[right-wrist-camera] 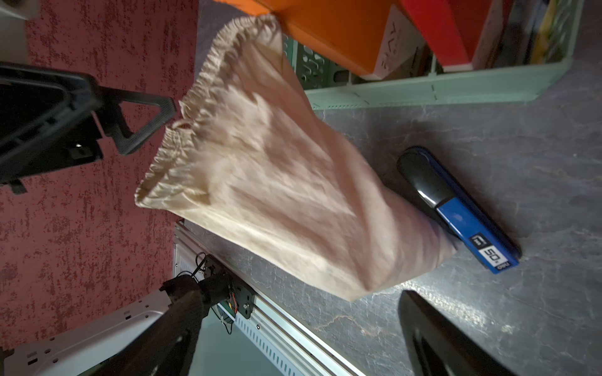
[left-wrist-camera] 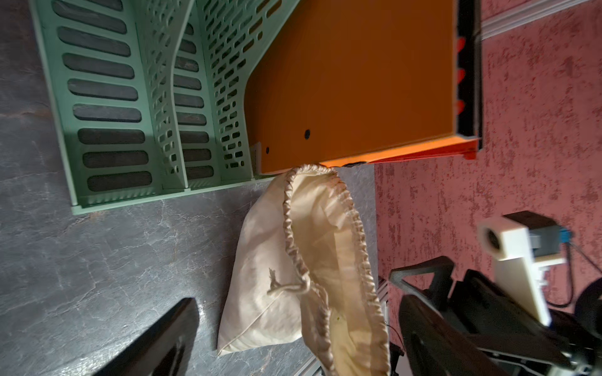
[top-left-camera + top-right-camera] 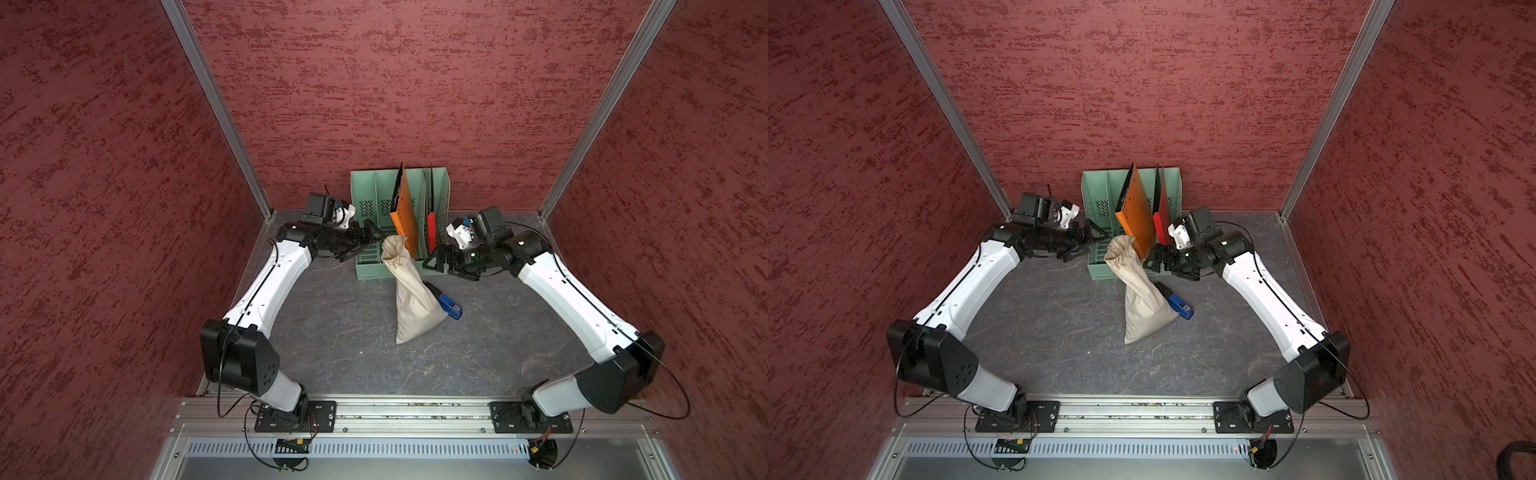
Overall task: Close the soil bag
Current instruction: Adjust the soil bag at the center of the board.
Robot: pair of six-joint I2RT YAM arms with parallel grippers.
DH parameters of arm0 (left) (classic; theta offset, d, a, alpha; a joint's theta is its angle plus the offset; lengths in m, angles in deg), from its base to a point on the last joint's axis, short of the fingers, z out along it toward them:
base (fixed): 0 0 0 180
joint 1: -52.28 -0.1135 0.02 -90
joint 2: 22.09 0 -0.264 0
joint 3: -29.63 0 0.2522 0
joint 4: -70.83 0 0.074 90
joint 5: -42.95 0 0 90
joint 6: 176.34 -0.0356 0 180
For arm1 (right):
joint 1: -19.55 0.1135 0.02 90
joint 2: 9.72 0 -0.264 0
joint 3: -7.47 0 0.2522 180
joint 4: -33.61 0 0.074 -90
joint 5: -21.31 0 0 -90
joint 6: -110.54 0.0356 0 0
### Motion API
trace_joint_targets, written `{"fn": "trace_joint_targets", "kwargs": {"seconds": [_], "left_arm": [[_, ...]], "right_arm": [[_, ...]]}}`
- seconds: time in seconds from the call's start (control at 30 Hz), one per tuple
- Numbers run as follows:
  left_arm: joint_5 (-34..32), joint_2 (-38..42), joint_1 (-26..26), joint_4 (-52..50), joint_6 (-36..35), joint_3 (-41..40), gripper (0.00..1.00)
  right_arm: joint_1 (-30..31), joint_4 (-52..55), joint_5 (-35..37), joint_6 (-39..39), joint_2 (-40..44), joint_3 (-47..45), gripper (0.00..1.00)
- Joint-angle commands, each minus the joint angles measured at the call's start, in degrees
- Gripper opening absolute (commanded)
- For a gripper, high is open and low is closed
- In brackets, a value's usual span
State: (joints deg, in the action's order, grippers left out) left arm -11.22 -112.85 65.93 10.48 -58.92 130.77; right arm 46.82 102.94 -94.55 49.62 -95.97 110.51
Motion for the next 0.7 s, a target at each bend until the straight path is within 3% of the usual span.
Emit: {"fn": "trace_joint_targets", "kwargs": {"seconds": [0.0, 0.17, 0.47, 0.67], "left_arm": [[1.22, -3.42, 0.44, -5.31, -4.46, 3.04, 1.00], [2.38, -7.65, 0.18, -7.49, -6.00, 7.09, 0.94], [4.52, -13.64, 3.81, -12.85, -8.74, 17.48, 0.51], [3.81, -11.26, 4.99, -14.32, -8.08, 13.32, 0.51]], "right_arm": [[0.13, 2.37, 2.65, 0.29, -0.78, 1.79, 0.98], [0.14, 1.48, 2.82, 1.26, 0.13, 1.05, 0.98], [0.15, 3.32, 4.91, -0.14, 1.33, 0.58, 0.98], [0.11, 3.76, 4.31, -1.37, 0.48, 1.39, 0.98]]}}
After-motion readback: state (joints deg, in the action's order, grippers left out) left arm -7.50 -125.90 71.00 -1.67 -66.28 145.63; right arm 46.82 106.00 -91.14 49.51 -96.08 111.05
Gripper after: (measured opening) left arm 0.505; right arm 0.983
